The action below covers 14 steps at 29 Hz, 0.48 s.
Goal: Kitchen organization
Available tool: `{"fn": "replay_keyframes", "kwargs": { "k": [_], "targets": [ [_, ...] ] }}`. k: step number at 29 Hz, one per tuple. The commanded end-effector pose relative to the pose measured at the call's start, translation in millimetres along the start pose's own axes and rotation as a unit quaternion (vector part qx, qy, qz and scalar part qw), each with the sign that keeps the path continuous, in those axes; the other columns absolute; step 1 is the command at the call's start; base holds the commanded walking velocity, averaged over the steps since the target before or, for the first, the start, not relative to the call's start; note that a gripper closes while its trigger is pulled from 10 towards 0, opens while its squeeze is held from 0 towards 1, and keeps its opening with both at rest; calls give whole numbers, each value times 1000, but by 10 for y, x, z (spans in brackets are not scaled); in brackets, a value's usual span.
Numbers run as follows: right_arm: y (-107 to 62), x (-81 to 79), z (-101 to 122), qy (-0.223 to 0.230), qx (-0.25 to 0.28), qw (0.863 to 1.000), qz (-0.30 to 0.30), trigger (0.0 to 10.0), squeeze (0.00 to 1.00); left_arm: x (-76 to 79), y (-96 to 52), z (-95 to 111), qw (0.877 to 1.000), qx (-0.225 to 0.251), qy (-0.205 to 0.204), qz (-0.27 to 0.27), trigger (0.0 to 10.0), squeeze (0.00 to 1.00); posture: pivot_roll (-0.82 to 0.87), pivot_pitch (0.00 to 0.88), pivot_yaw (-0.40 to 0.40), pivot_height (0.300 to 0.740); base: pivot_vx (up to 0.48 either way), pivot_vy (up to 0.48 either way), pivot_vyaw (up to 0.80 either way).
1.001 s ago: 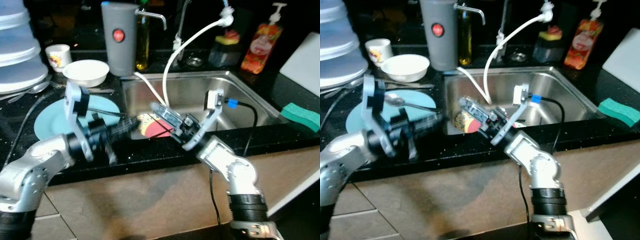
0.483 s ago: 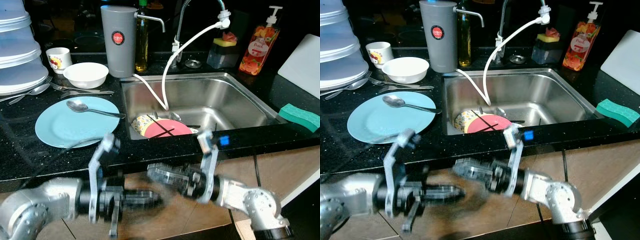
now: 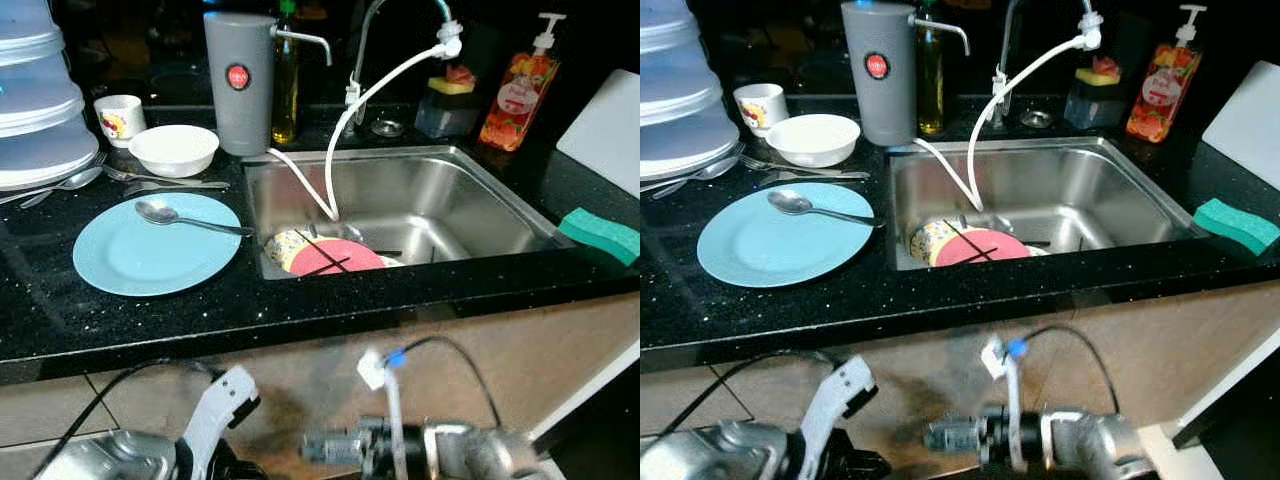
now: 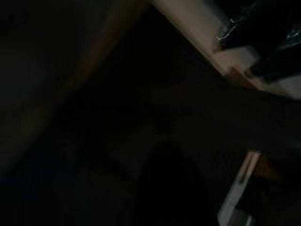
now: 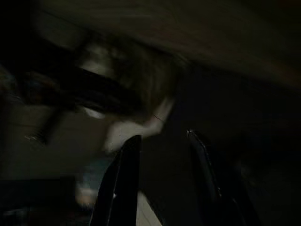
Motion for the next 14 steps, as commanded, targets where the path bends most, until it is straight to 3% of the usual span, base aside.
{"fn": "replay_keyframes", "kwargs": {
  "k": [1,2,4,5,7,10,13,14],
  "targets": [
    [19,213,-95,-1,-13,998,-61,10000,0,-132,57,-211,998,-28,-29,44,10000,0,61,103,-44,740,0,0,0],
    [41,346,-142,-6,-15,995,-98,10000,0,-184,112,-336,997,-40,-34,63,10000,0,61,103,-44,740,0,0,0],
    [59,463,-181,2,-10,991,-130,10000,0,-245,164,-470,994,-53,-44,87,10000,0,61,104,-45,740,0,0,0],
    [67,577,-220,-5,-8,986,-165,10000,0,-297,209,-592,990,-62,-71,107,10000,0,58,103,-44,740,0,0,0],
    [69,653,-248,-11,-7,982,-189,10000,0,-324,240,-682,986,-70,-91,120,10000,0,58,103,-44,740,0,0,0],
    [67,829,-341,-34,-6,969,-246,10000,0,-375,326,-867,980,-69,-113,148,10000,0,58,103,-44,740,0,0,0],
    [76,878,-384,-42,-4,964,-262,10000,0,-383,374,-911,979,-57,-117,157,10000,0,51,99,-37,740,0,0,0],
    [97,962,-454,-41,9,956,-289,10000,0,-452,463,-973,972,-29,-129,192,10000,0,53,97,-25,740,0,0,0]
  ]
}}
Point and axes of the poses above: a point about 5 cm out from each wrist's last joint towards the gripper, its own y axis pointing out of the wrist towards the gripper, its own z axis along the axis of the wrist's last joint, x = y × z, the point moved 6 cm from there along y, pointing out of the wrist towards the gripper, and after that the axes turned 6 degrees about y, right-handed, at the moved point
